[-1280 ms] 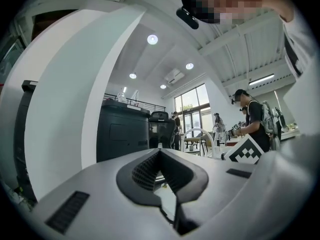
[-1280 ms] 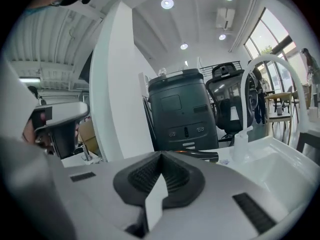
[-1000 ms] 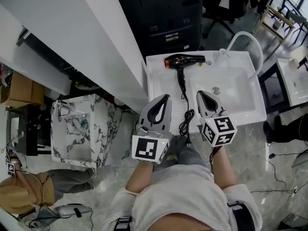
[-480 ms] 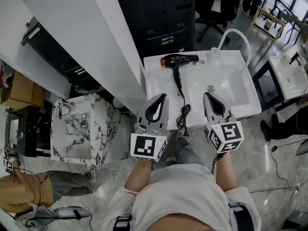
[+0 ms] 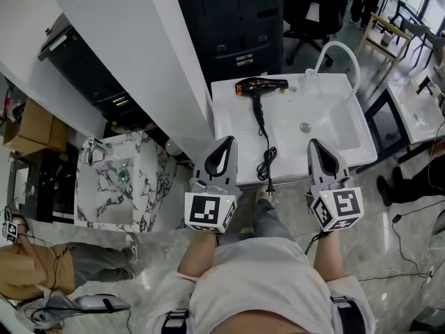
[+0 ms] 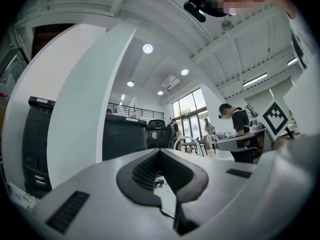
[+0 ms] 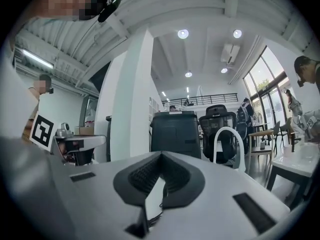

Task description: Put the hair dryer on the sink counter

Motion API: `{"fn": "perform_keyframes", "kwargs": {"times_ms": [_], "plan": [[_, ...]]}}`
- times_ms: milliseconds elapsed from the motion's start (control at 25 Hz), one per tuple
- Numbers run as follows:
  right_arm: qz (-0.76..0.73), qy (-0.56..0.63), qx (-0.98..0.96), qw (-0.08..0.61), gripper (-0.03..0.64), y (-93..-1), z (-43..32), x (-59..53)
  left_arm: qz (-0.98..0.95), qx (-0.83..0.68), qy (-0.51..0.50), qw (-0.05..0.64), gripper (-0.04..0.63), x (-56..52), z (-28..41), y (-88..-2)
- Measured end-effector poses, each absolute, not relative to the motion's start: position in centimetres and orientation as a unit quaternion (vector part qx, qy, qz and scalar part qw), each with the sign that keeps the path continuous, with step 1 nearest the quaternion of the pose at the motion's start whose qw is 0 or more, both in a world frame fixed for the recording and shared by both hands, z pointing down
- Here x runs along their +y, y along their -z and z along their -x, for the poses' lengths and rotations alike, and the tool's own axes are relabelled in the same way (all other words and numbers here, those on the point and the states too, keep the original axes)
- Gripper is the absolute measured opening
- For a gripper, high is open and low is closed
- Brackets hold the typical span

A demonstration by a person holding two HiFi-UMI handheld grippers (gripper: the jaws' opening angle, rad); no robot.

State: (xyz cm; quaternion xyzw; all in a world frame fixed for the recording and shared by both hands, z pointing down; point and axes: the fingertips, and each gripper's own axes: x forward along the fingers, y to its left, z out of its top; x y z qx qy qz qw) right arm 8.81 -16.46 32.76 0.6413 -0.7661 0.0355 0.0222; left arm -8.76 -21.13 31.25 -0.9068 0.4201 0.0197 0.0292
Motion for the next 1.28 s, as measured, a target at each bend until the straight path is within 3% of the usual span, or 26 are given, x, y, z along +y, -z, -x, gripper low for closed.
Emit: {"fn": "perform_keyframes", "kwargs": {"times_ms": [1280], "plan": [[-0.64, -0.014, -0.768, 0.008, 0.009, -31.7, -6.9, -14.5, 0.904, 0.426, -0.016, 0.029, 0.014, -19.3, 11.0, -31.3]]}}
